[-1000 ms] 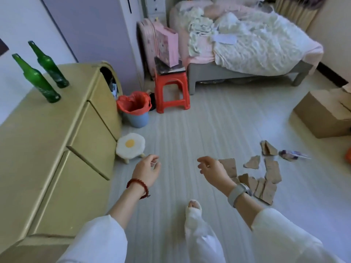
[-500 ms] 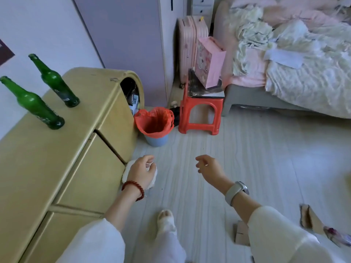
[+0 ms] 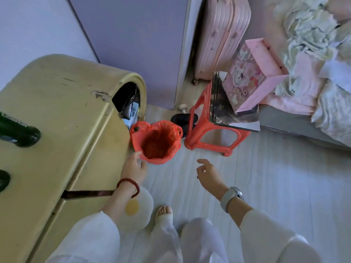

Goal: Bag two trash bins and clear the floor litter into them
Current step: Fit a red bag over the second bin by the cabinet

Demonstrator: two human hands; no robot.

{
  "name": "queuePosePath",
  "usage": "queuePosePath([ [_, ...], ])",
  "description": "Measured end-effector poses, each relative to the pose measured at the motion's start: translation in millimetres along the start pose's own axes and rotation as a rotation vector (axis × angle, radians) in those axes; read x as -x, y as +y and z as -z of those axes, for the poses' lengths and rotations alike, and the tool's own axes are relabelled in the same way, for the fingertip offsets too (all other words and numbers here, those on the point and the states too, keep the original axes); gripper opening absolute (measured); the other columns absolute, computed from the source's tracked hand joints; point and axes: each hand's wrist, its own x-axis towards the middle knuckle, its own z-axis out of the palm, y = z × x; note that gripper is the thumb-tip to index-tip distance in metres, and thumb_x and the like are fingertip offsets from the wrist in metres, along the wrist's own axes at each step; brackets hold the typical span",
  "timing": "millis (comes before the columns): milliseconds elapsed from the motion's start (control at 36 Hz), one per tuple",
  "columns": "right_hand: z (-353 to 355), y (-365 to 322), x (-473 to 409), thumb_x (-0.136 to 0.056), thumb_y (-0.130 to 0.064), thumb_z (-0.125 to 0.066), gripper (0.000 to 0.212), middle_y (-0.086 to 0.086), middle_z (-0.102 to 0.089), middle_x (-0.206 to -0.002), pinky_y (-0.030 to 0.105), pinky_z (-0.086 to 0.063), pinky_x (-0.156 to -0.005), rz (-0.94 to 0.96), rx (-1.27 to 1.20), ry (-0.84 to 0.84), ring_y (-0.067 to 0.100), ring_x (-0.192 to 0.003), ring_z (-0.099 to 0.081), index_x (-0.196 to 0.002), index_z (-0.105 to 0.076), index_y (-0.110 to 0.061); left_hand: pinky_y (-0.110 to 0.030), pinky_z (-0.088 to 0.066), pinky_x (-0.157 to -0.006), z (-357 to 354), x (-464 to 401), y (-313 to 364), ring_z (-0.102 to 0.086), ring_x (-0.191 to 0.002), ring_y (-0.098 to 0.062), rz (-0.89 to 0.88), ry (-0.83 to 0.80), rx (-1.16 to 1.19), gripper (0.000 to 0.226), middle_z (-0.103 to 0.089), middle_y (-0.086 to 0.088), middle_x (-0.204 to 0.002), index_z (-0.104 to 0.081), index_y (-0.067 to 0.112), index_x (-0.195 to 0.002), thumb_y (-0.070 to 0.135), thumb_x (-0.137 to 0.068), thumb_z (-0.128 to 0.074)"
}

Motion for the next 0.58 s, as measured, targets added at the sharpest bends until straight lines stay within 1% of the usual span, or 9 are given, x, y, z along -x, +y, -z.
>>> queuePosePath([
  [56, 0.0, -9.2, -34.6, -0.094, -0.005, -0.032, 0.041, 0.005, -0.053, -0.082, 0.021, -0.041, -0.052, -0.011, 0.001, -0.01, 0.027, -0.09, -0.058, -0.133, -0.04, -0.012, -0.037, -0.042, -0.095, -10.1, -36.6, -0.4, -0.053, -0.112, -0.031, 0.052, -0.017, -0.013, 0.039, -0.052, -0.016, -0.127, -0.049, 0.008, -0.126, 0.009, -0.087, -0.051],
  [111, -3.1, -16.9, -73.4, -0.094, -0.003, -0.032, 0.043, 0.003, -0.053, -0.081, 0.014, -0.038, -0.046, -0.02, 0.008, -0.021, 0.016, -0.07, -0.055, -0.135, -0.038, -0.012, -0.037, -0.041, -0.096, -22.1, -71.7, -4.0, -0.052, -0.112, -0.032, 0.107, -0.028, -0.034, 0.039, -0.048, -0.017, -0.129, -0.048, 0.009, -0.127, 0.01, -0.087, -0.051],
  [167, -10.1, -22.3, -117.0, -0.093, -0.004, -0.032, 0.045, 0.006, -0.056, -0.095, 0.015, -0.038, -0.049, -0.03, 0.038, -0.036, 0.013, -0.066, -0.051, -0.137, -0.036, -0.013, -0.036, -0.039, -0.096, -36.5, -106.2, -12.3, -0.049, -0.113, -0.033, 0.152, -0.027, -0.045, 0.039, -0.045, -0.017, -0.128, -0.048, 0.008, -0.127, 0.01, -0.087, -0.052],
  [222, -22.7, -21.0, -166.9, -0.092, -0.004, -0.034, 0.049, 0.012, -0.056, -0.112, 0.024, -0.042, -0.064, -0.03, 0.09, -0.048, 0.019, -0.077, -0.052, -0.14, -0.034, -0.014, -0.036, -0.038, -0.097, -54.1, -142.7, -24.5, -0.047, -0.115, -0.033, 0.189, -0.021, -0.07, 0.04, -0.045, -0.018, -0.127, -0.048, 0.007, -0.126, 0.011, -0.087, -0.053],
  [278, -39.8, -15.7, -218.0, -0.091, -0.004, -0.035, 0.051, 0.015, -0.053, -0.12, 0.033, -0.045, -0.079, -0.037, 0.135, -0.071, 0.026, -0.092, -0.053, -0.141, -0.033, -0.015, -0.037, -0.037, -0.101, -75.0, -179.8, -42.0, -0.044, -0.117, -0.034, 0.233, -0.031, -0.083, 0.044, -0.043, -0.02, -0.129, -0.046, 0.008, -0.129, 0.012, -0.086, -0.054],
  [361, -71.4, -1.4, -293.6, -0.091, -0.004, -0.035, 0.053, 0.015, -0.046, -0.129, 0.038, -0.041, -0.095, -0.036, 0.202, -0.12, 0.031, -0.115, -0.049, -0.142, -0.029, -0.019, -0.038, -0.029, -0.108, -109.3, -234.6, -72.8, -0.037, -0.126, -0.033, 0.303, -0.049, -0.106, 0.052, -0.038, -0.02, -0.136, -0.036, 0.009, -0.137, 0.012, -0.087, -0.052],
  [417, -94.9, 10.9, -337.3, -0.09, -0.002, -0.036, 0.057, 0.019, -0.044, -0.129, 0.042, -0.04, -0.097, -0.002, 0.271, -0.136, 0.036, -0.116, -0.047, -0.143, -0.026, -0.021, -0.036, -0.022, -0.111, -132.0, -268.3, -93.2, -0.03, -0.132, -0.031, 0.285, -0.041, -0.16, 0.055, -0.034, -0.02, -0.142, -0.032, 0.005, -0.139, 0.01, -0.087, -0.051],
  [500, -126.1, 29.3, -385.7, -0.087, -0.001, -0.037, 0.063, 0.02, -0.036, -0.134, 0.042, -0.038, -0.098, 0.026, 0.39, -0.151, 0.041, -0.117, -0.042, -0.145, -0.021, -0.022, -0.033, -0.014, -0.112, -163.1, -309.9, -119.8, -0.022, -0.137, -0.03, 0.233, -0.084, -0.292, 0.058, -0.028, -0.019, -0.147, -0.025, 0.001, -0.141, 0.012, -0.089, -0.05],
  [583, -151.0, 45.5, -414.8, -0.087, -0.004, -0.039, 0.069, 0.015, -0.021, -0.145, 0.042, -0.034, -0.1, 0.027, 0.473, -0.112, 0.038, -0.126, -0.031, -0.146, -0.013, -0.029, -0.038, -0.005, -0.116, -190.1, -339.5, -147.0, -0.004, -0.142, -0.03, 0.245, -0.152, -0.425, 0.07, -0.006, -0.017, -0.154, -0.009, 0.006, -0.145, 0.023, -0.09, -0.049],
])
